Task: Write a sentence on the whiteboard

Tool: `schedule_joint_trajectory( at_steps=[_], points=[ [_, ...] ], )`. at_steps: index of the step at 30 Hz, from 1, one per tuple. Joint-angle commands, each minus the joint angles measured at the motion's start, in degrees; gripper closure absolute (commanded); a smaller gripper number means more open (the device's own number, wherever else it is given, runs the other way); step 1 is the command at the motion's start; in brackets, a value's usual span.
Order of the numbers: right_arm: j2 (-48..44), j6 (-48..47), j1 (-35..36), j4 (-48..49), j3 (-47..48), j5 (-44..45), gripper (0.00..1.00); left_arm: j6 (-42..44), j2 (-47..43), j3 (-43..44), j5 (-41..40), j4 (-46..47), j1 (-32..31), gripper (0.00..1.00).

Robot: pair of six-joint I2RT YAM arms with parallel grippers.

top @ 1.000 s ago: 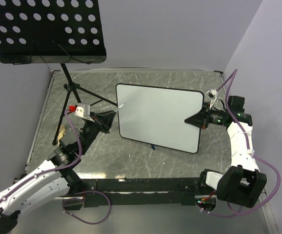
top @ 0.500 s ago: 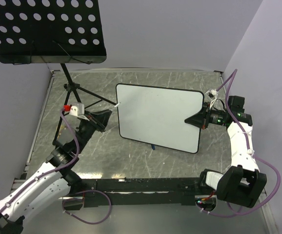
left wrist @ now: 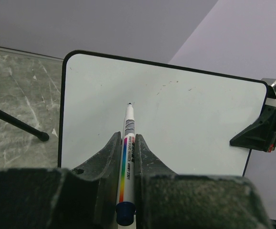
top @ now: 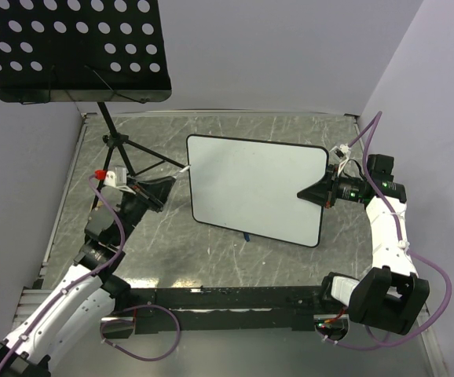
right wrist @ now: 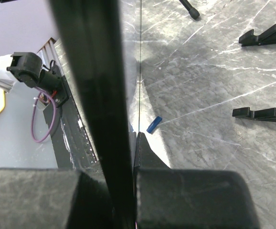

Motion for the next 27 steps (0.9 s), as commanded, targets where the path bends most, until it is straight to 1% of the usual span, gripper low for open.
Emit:
schedule_joint_trajectory(
  at_steps=[1,12,27],
  points=[
    [-0.4,-0.5,0.2,1.7,3.1,-14.2,1.00,-1.3,0.1,-0.2,3.2,4.2,1.1,0.99],
    [0.2,-1.2,0.2,1.1,3.4,-14.0,1.00,-2.6,0.3,-1.9,5.3,6.2,3.2,0.99],
    [0.5,-1.8,0.2,0.7,3.5,-13.9,1.00,-3.9,0.9,-3.2,6.9,9.0,3.7,0.99]
  ],
)
